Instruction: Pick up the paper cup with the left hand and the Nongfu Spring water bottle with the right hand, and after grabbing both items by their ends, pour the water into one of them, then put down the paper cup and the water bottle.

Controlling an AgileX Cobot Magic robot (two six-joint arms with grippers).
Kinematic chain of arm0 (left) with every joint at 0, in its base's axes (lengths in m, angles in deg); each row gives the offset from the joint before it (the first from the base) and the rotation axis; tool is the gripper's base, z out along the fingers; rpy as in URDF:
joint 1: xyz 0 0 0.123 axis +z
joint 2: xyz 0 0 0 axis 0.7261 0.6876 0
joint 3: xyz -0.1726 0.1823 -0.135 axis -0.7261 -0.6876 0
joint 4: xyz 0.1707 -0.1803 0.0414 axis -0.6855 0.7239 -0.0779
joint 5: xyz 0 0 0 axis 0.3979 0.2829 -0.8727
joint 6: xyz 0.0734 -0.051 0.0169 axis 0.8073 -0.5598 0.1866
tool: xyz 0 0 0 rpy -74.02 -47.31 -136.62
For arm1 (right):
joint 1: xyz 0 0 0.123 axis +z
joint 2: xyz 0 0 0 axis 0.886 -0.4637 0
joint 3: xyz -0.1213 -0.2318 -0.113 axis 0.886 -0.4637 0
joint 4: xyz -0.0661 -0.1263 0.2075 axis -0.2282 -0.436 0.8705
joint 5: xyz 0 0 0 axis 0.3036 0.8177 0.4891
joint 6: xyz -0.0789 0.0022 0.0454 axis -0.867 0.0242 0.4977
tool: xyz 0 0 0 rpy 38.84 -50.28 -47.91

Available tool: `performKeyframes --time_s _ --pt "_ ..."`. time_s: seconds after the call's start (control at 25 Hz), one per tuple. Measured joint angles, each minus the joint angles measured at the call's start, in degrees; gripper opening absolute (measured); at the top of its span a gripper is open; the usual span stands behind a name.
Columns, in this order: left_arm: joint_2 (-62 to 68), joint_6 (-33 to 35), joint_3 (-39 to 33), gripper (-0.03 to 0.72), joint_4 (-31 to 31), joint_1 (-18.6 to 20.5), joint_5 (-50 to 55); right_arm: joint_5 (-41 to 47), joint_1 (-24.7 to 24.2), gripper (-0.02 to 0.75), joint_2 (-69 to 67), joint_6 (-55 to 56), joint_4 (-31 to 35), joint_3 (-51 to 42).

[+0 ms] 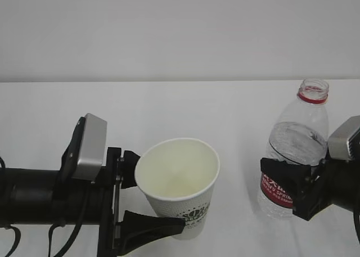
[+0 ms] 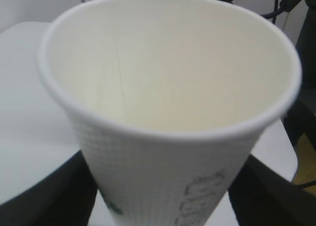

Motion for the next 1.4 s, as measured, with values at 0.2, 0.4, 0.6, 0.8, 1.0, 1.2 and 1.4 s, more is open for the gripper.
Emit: performKeyframes --time_s 0.2,0.4,0.6,0.8,1.0,1.2,1.4 --pt "0.0 0.0 1.8 0.575 0.29 -1.75 0.0 0.0 0.0 0.418 0.0 0.3 -0.7 0.0" --pt "0.0 0.0 2.45 0.575 0.93 -5.16 0.73 -0.48 0.0 0.418 0.0 0.43 -1.2 0.0" --pt "0.0 0.05 2.45 0.575 4.13 -7.22 0.83 -1.14 0.0 0.418 0.0 0.83 -1.94 0.0" --pt "0.0 0.05 2.45 0.574 4.71 -7.47 0.83 -1.27 0.0 0.418 0.0 1.3 -2.57 0.0" --pt "0.0 -0.1 2.45 0.574 4.84 -7.84 0.83 -1.27 0.0 0.418 0.0 2.35 -4.27 1.52" --pt "0.0 -2.68 2.45 0.574 4.62 -7.84 3.44 -0.89 0.0 0.417 0.0 3.73 -6.03 3.15" --pt "0.0 -3.04 2.45 0.574 2.97 -7.84 5.67 -0.52 0.0 0.417 0.0 4.2 -7.6 4.25"
